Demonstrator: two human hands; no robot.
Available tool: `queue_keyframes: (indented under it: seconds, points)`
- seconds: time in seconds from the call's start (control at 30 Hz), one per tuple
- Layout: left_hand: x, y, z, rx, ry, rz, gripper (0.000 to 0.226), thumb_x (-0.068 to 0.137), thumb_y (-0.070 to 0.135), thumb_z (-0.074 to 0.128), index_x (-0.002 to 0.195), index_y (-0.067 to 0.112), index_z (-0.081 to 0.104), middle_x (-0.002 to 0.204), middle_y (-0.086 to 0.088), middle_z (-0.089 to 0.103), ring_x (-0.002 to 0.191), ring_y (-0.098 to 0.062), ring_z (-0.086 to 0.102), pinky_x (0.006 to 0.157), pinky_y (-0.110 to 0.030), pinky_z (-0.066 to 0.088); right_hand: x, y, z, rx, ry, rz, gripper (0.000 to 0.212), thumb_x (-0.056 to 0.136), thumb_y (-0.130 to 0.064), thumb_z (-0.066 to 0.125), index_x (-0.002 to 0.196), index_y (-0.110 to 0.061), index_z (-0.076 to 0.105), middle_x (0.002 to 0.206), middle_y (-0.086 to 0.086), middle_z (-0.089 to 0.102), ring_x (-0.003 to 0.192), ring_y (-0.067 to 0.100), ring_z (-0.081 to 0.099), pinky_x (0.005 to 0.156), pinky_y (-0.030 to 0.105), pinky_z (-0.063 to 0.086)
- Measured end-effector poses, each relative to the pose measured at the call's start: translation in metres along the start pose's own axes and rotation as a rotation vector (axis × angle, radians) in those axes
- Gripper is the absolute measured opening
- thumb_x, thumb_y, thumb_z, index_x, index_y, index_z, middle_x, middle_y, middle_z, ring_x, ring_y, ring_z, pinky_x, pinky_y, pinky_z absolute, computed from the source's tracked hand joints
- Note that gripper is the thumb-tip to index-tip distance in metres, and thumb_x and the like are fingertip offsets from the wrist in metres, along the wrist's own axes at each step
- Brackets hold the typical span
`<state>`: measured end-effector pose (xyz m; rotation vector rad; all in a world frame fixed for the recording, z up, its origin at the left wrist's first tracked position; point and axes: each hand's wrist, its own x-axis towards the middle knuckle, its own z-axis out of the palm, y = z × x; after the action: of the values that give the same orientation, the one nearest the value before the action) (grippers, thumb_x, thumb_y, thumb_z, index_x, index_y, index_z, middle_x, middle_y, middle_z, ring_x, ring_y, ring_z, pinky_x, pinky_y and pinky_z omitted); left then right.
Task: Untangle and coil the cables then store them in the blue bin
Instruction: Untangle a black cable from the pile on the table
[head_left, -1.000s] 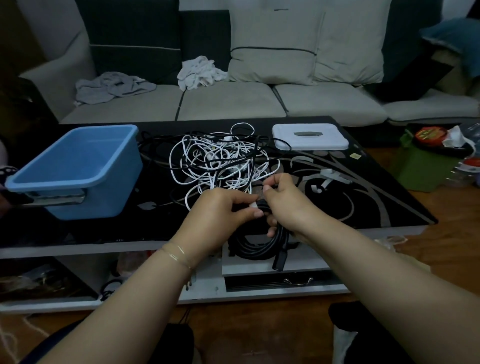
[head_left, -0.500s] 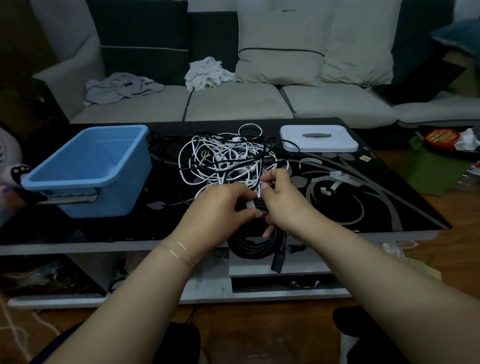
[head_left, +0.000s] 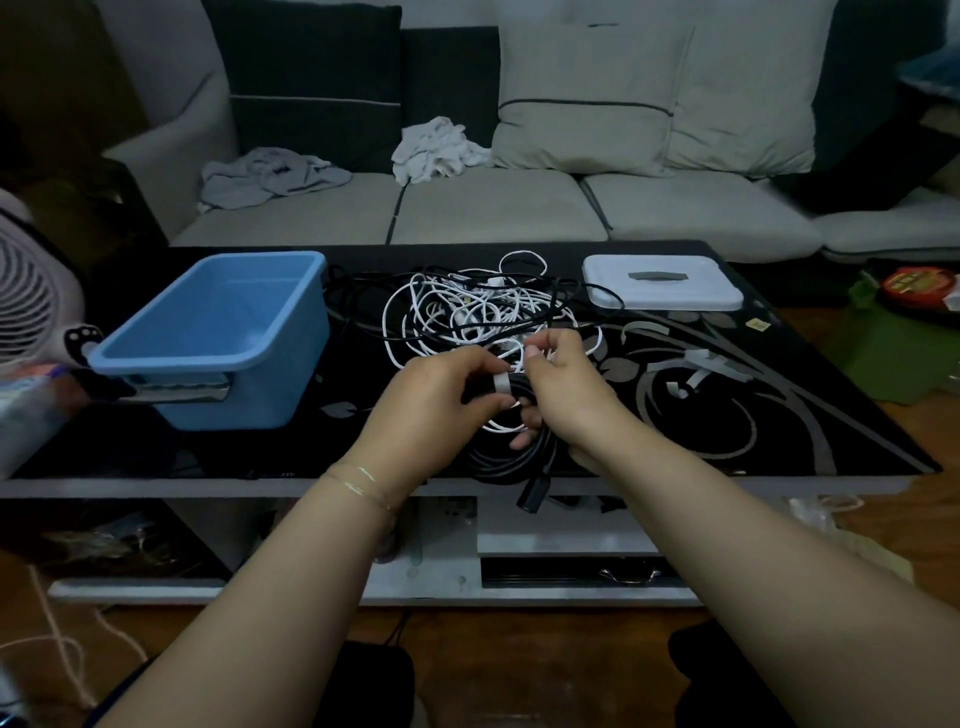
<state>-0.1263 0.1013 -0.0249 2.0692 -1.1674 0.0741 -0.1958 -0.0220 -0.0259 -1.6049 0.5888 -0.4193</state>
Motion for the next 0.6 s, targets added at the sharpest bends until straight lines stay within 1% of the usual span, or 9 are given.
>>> queue_keyframes:
  seconds: [0.07,0.13,0.17,0.2,0.27,0.3,0.4,0.53,0.6]
  points:
    - [-0.001,-0.002,-0.004,0.075,0.0,0.053,0.023,0.084,0.028,0.071,0.106,0.024,0.069,0.093,0.01,0.071,0.087,-0.008,0.064,0.078,-0.03,0.049,0.0,0.0,0.004,0.046,-0.033,0.004,0.011,0.103,-0.024,0.036,0.109,-0.015,0.037,0.077,0.006,0.043,0.034,0.005,0.037,0.044,0.034,0.053]
    - [0.0,-0.006,-0.009,0.119,0.022,0.075,0.022,0.085,0.029,0.07,0.106,0.023,0.068,0.094,0.01,0.071,0.088,-0.01,0.064,0.075,-0.028,0.048,0.002,0.001,0.006,0.105,-0.053,-0.014,0.016,0.102,-0.027,0.04,0.112,-0.015,0.04,0.077,0.007,0.05,0.043,0.009,0.046,0.046,0.031,0.054]
    - [0.0,-0.01,-0.012,0.121,0.046,0.075,0.021,0.085,0.029,0.071,0.106,0.023,0.068,0.095,0.01,0.071,0.089,-0.011,0.064,0.076,-0.028,0.048,0.004,0.002,0.006,0.083,-0.04,-0.035,0.021,0.101,-0.031,0.042,0.116,-0.016,0.041,0.08,0.004,0.054,0.052,0.01,0.052,0.051,0.029,0.055]
    - [0.0,-0.013,-0.017,0.119,0.08,0.065,0.021,0.085,0.028,0.071,0.104,0.023,0.068,0.095,0.01,0.07,0.088,-0.011,0.064,0.077,-0.029,0.049,0.007,0.004,0.004,0.016,-0.019,-0.067,0.026,0.1,-0.035,0.044,0.119,-0.018,0.042,0.085,0.001,0.057,0.062,0.011,0.057,0.061,0.028,0.056]
    - [0.003,-0.021,-0.028,0.107,0.176,-0.005,0.02,0.085,0.028,0.071,0.104,0.023,0.068,0.093,0.008,0.069,0.086,-0.012,0.063,0.076,-0.03,0.049,0.014,0.009,0.001,-0.101,-0.01,-0.116,0.033,0.097,-0.044,0.045,0.122,-0.023,0.04,0.095,0.0,0.06,0.079,0.014,0.061,0.081,0.037,0.055]
    - [0.006,-0.026,-0.035,0.094,0.231,-0.059,0.02,0.085,0.028,0.071,0.104,0.023,0.067,0.091,0.008,0.068,0.084,-0.012,0.062,0.074,-0.029,0.049,0.016,0.011,0.0,-0.111,-0.012,-0.122,0.033,0.097,-0.044,0.045,0.122,-0.024,0.038,0.098,0.002,0.06,0.08,0.015,0.062,0.083,0.039,0.055]
    - [0.019,-0.044,-0.059,0.084,0.398,-0.186,0.017,0.086,0.027,0.069,0.101,0.02,0.068,0.088,0.008,0.064,0.084,-0.013,0.06,0.072,-0.026,0.043,0.018,0.013,-0.002,-0.075,-0.006,-0.13,0.029,0.099,-0.036,0.044,0.122,-0.021,0.035,0.093,0.004,0.058,0.068,0.013,0.059,0.069,0.032,0.052]
    - [0.043,-0.073,-0.104,0.095,0.553,-0.289,0.021,0.089,0.026,0.063,0.104,0.013,0.068,0.099,-0.007,0.071,0.09,-0.027,0.067,0.081,-0.038,0.053,0.019,0.018,0.0,-0.074,-0.022,-0.12,0.032,0.098,-0.036,0.044,0.123,-0.019,0.033,0.087,0.005,0.058,0.06,0.017,0.059,0.061,0.033,0.052]
    - [0.052,-0.087,-0.132,0.163,0.628,-0.36,0.026,0.091,0.027,0.059,0.109,0.011,0.068,0.104,-0.012,0.071,0.095,-0.03,0.066,0.085,-0.038,0.052,0.018,0.02,0.001,-0.08,-0.045,-0.109,0.032,0.099,-0.036,0.043,0.123,-0.019,0.032,0.086,0.006,0.059,0.058,0.017,0.059,0.057,0.031,0.051]
